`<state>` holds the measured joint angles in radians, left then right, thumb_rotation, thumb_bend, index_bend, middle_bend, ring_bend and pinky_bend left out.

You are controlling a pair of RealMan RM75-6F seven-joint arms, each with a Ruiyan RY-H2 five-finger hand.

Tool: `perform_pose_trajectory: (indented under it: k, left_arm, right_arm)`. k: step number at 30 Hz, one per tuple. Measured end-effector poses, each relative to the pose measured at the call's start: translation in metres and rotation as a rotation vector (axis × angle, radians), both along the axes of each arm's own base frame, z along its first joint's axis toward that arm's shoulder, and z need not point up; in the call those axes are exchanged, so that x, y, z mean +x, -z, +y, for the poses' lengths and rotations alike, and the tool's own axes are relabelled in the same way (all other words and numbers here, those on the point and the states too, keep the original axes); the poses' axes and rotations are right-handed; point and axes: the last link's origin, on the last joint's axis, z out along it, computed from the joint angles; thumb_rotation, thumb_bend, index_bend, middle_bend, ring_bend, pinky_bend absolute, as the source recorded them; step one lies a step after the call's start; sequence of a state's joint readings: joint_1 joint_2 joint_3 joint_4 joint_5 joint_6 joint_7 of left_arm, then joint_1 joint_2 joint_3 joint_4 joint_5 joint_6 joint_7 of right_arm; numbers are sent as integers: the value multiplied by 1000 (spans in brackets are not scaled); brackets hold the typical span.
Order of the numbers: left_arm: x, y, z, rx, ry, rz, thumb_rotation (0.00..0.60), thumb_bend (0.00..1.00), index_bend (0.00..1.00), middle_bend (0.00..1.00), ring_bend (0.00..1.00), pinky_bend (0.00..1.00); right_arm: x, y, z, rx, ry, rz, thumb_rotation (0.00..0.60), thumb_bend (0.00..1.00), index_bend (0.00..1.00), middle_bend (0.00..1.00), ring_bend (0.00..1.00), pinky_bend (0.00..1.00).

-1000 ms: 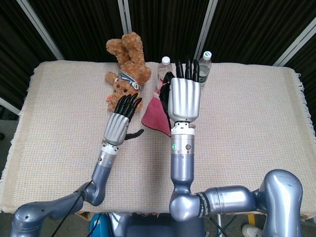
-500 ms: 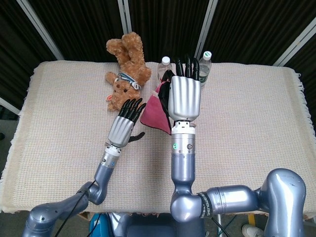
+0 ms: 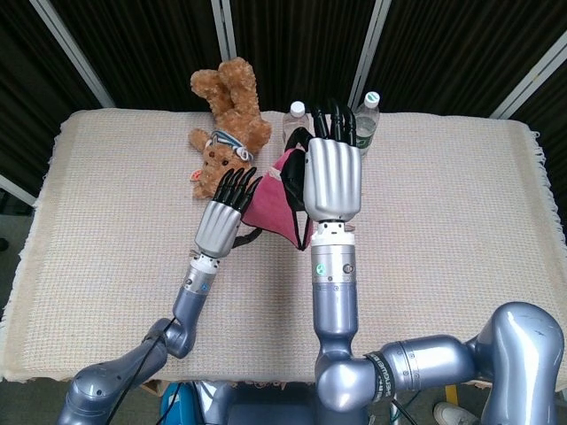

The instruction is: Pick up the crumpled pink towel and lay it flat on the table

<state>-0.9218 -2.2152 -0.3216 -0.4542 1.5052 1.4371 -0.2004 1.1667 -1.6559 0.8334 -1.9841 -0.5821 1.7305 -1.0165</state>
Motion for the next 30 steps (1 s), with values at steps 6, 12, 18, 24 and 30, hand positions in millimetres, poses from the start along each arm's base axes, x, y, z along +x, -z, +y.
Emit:
perform_pose_trajectory:
  k: [6, 12, 18, 24, 30]
  left_arm:
    - [-2, 4, -2, 6, 18, 37, 600, 51, 0, 0, 0, 0]
    - [-6, 7, -3, 2, 18, 47, 600, 90, 0, 0, 0, 0]
    - [2, 1, -1, 21, 37, -8, 600, 132, 0, 0, 0, 0]
    - [9, -7, 2, 41, 41, -81, 600, 143, 0, 0, 0, 0]
    - [7, -13, 6, 55, 32, -102, 600, 143, 0, 0, 0, 0]
  right_arm:
    - [-1, -1, 1, 25, -1, -15, 600, 592, 697, 200, 19, 0]
    - [-1, -2, 2, 25, -5, -15, 600, 591, 696, 201, 19, 0]
    - [-2, 2, 4, 38, -9, -9, 600, 591, 697, 201, 18, 0]
    - [-5, 5, 3, 48, -6, -5, 600, 592, 697, 200, 14, 0]
    - [-6, 6, 3, 57, -7, -11, 600, 591, 697, 201, 15, 0]
